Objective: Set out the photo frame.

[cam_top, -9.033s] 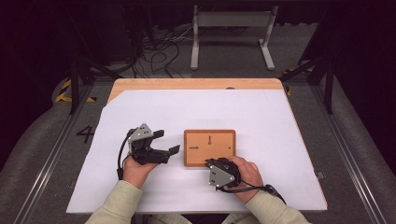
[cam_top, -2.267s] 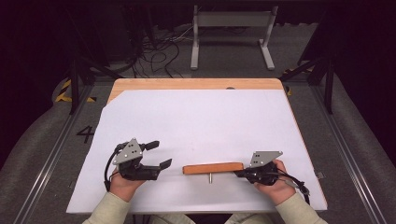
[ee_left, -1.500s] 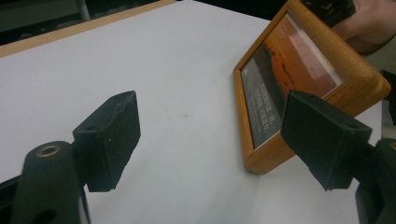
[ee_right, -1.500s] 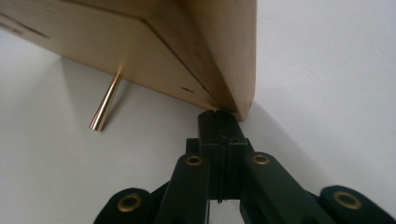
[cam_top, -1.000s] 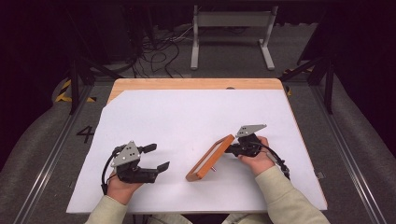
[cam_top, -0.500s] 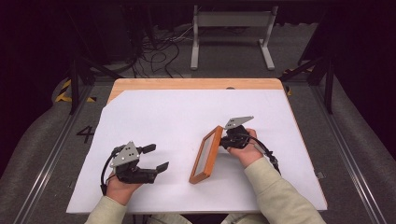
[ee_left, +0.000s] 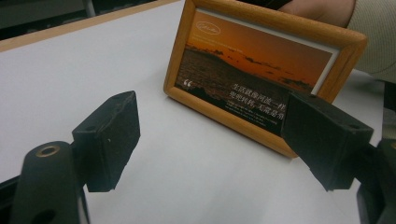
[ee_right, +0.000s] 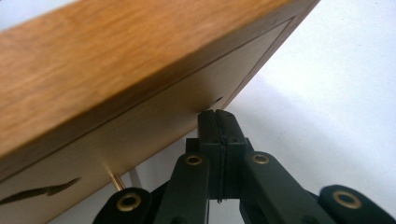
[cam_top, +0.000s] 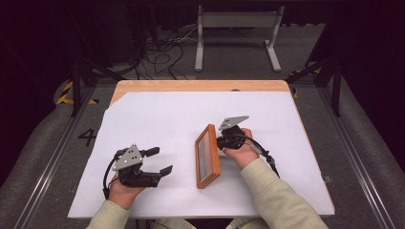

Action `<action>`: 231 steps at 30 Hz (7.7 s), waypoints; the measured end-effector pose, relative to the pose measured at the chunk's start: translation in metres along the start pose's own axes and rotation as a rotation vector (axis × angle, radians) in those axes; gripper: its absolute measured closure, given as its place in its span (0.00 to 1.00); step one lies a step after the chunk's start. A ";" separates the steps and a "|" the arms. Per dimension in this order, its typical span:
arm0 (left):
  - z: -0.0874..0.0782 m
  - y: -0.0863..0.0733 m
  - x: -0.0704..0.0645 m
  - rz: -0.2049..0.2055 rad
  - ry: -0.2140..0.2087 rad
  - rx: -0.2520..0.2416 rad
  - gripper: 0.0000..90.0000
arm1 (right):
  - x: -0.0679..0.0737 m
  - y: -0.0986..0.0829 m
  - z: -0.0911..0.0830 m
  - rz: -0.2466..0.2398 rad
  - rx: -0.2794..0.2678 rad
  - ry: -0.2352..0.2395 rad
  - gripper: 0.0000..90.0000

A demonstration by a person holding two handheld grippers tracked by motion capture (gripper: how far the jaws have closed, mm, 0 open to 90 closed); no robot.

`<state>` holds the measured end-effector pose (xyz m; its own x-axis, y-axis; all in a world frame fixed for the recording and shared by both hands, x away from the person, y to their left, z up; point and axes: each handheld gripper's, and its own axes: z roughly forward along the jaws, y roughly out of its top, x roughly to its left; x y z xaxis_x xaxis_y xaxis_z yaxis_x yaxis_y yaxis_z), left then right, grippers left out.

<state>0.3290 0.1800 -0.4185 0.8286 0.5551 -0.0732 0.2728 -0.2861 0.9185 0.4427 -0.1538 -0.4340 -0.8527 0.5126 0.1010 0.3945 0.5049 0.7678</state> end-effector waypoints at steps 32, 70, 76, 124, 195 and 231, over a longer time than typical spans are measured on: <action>0.002 0.002 0.001 0.004 0.003 0.000 0.22 | 0.027 0.028 -0.095 0.126 -0.031 -0.019 0.48; 0.005 -0.001 0.002 -0.001 -0.004 0.001 0.21 | 0.052 0.037 -0.038 0.283 0.188 0.030 0.35; 0.005 -0.001 0.002 -0.002 -0.007 0.002 0.21 | 0.053 0.035 -0.034 0.352 0.218 0.035 0.41; 0.002 -0.002 0.002 -0.008 -0.007 -0.004 0.21 | 0.047 0.047 -0.044 0.323 0.311 0.061 0.78; -0.002 -0.006 0.003 -0.019 -0.001 -0.007 0.21 | -0.010 0.070 -0.034 -0.355 0.386 0.237 0.69; -0.001 -0.003 0.002 -0.019 0.001 -0.009 0.20 | -0.002 0.044 -0.126 -0.185 0.022 -0.028 0.25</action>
<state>0.3296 0.1827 -0.4211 0.8226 0.5614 -0.0902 0.2840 -0.2683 0.9205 0.4189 -0.2200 -0.3213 -0.9016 0.4285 -0.0586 0.2393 0.6070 0.7578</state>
